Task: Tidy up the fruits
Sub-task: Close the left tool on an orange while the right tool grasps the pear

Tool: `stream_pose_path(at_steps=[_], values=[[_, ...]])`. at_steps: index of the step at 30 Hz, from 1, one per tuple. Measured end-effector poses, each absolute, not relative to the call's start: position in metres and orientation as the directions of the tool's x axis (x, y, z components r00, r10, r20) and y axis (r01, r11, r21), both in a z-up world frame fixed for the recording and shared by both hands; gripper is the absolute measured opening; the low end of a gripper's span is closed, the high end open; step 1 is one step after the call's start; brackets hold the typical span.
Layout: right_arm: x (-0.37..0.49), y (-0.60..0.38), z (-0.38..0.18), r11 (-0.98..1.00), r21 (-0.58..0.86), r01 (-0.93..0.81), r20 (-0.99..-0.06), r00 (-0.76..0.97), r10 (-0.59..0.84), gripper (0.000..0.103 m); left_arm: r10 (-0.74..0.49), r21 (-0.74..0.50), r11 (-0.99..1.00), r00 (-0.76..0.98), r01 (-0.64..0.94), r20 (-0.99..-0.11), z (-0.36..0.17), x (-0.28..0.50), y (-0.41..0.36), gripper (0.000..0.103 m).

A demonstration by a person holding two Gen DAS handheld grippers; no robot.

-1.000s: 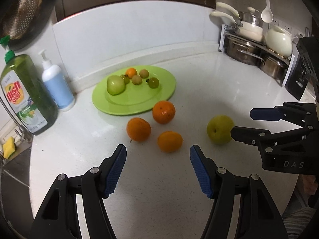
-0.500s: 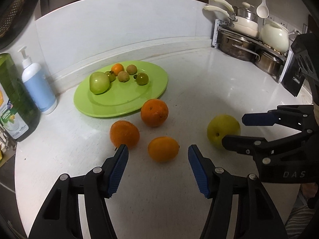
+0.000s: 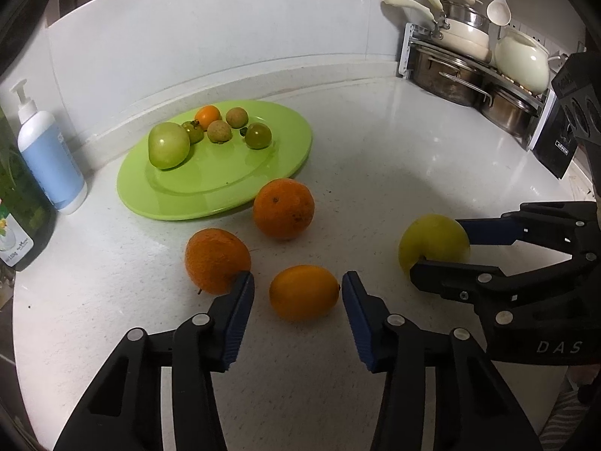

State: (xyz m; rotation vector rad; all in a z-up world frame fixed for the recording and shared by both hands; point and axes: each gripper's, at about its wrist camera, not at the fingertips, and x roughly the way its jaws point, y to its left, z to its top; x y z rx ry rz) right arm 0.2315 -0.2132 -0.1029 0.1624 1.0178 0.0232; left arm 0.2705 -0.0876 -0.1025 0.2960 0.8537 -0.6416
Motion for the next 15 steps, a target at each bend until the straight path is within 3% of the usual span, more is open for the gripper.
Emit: stream_pose_path(at_steps=[4, 15], values=[[0.2332, -0.2139, -0.1053, 0.985, 0.163, 0.058, -0.848, 0.518, 0.110, 0.054, -0.413, -0.023, 0.771, 0.472, 0.636, -0.779, -0.1038, 0.2711, -0.0899, 0.040], [0.2309, -0.2115, -0.1050, 0.987, 0.149, 0.052, -0.845, 0.526, 0.100, 0.053, -0.414, -0.030, 0.780, 0.480, 0.625, -0.773, -0.0990, 0.2696, -0.0873, 0.039]])
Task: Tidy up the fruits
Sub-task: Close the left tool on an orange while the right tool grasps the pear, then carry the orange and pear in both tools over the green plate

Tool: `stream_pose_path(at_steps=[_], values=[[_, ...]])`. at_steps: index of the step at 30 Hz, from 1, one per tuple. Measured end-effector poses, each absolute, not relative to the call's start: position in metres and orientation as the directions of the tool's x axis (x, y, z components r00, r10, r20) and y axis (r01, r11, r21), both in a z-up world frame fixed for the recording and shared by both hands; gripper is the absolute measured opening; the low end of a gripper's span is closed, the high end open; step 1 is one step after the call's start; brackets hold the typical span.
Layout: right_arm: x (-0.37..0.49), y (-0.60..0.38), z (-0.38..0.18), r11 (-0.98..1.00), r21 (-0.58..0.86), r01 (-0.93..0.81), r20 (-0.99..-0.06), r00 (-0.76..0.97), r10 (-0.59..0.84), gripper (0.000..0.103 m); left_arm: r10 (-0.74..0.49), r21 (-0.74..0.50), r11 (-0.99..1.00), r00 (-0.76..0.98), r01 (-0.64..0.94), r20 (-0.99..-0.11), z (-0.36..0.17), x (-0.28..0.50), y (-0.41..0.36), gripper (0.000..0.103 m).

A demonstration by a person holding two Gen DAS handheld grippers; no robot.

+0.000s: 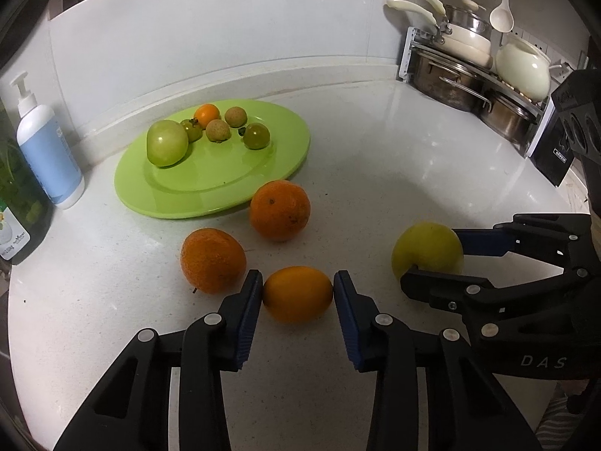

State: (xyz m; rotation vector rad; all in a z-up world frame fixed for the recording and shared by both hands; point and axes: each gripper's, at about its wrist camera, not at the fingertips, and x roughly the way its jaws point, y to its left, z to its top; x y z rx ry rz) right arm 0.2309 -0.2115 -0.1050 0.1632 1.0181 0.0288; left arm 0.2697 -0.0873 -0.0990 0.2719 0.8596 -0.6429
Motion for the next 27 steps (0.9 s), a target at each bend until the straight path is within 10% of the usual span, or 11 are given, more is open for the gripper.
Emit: stream_pose_path(at_steps=[27], values=[[0.239, -0.207, -0.045, 0.993, 0.120, 0.017, -0.752, 0.654, 0.080, 0.053, -0.403, -0.008, 0.835, 0.601, 0.551, -0.691, -0.032, 0.271, -0.067, 0.039]])
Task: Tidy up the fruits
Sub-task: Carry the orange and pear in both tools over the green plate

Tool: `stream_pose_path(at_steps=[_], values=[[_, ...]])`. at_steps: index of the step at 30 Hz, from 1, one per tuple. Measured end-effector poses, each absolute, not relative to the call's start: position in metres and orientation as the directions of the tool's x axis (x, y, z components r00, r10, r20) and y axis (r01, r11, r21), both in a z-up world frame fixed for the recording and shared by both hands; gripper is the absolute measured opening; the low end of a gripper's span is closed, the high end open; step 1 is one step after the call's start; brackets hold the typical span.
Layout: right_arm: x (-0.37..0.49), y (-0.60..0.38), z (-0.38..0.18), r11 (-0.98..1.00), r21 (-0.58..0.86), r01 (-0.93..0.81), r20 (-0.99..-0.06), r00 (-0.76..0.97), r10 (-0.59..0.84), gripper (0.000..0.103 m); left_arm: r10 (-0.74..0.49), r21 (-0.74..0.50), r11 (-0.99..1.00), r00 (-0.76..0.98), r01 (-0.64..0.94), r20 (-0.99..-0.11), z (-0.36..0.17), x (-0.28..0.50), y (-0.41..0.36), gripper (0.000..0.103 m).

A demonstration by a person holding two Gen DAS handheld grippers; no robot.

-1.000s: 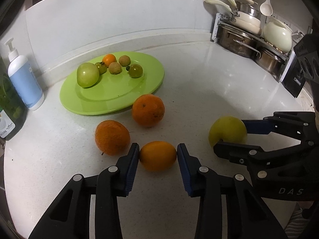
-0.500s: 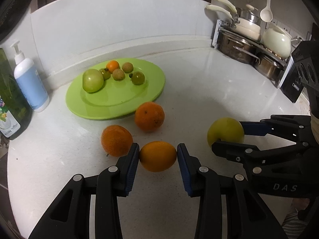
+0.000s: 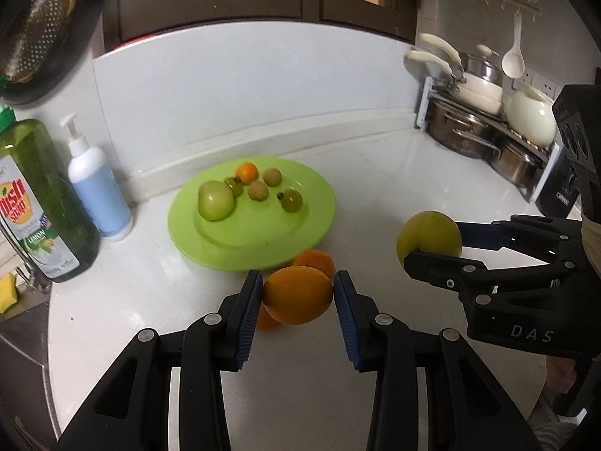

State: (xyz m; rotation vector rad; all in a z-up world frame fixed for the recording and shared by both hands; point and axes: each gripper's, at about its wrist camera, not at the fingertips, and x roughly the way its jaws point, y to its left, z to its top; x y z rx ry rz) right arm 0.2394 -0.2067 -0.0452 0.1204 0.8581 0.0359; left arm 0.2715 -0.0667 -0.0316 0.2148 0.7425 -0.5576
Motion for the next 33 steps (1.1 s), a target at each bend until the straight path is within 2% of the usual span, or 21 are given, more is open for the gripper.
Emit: stream_pose_path(at_steps=[18, 33], values=[[0.304, -0.209, -0.026, 0.993, 0.100, -0.054, -0.714, 0.691, 0.110, 0.053, -0.378, -0.025, 0.862, 0.611, 0.506, -0.695, -0.011, 0.334, -0.076, 0.039], [0.369, -0.226, -0.033, 0.995, 0.061, -0.077, -0.729, 0.678, 0.098, 0.053, -0.342, -0.006, 0.865, 0.581, 0.501, -0.739, -0.025, 0.393, -0.099, 0.039]])
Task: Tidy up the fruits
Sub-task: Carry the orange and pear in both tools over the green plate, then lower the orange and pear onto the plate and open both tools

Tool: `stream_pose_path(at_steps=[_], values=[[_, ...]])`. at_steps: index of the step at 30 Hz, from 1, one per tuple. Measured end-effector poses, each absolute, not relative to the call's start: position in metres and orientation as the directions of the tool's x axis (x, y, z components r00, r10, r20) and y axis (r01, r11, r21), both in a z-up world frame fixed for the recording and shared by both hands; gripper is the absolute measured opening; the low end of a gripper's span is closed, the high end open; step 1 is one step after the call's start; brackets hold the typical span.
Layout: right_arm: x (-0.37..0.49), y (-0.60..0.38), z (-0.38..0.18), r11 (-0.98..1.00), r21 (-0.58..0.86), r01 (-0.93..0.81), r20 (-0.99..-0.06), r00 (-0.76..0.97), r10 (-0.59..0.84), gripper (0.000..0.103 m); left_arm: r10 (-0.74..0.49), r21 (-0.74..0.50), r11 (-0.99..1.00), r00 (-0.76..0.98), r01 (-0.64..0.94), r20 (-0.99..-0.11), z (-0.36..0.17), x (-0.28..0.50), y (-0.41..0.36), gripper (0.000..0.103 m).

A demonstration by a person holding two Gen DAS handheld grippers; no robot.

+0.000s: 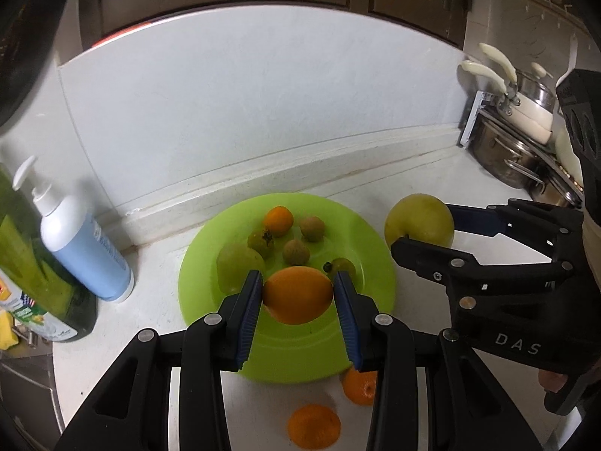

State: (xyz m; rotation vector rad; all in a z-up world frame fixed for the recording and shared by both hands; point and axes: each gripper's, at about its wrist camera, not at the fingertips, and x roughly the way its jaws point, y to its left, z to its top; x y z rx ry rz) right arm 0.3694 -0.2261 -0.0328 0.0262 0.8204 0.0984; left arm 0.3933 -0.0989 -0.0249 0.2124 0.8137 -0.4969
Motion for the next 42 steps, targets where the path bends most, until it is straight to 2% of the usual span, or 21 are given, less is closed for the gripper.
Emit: stream_pose_path(at_steps=[22, 35, 42], values=[[0.451, -0.237, -0.090, 0.990, 0.085, -0.114, -0.805, 0.577, 0.135, 0.053, -0.297, -0.012, 0.873, 0.511, 0.488, -0.806, -0.072, 0.442, -0.116, 0.039], [0.459, -0.235, -0.092, 0.988, 0.091, -0.128, -0.812, 0.564, 0.148, 0.053, -0.295, 0.002, 0.871, 0.525, 0.491, -0.798, -0.069, 0.441, -0.119, 0.039], [0.448, -0.235, -0.077, 0.987, 0.091, -0.136, -0.781, 0.605, 0.155, 0.053, -0.297, 0.013, 0.875, 0.557, 0.484, -0.776, -0.055, 0.426, -0.113, 0.041]])
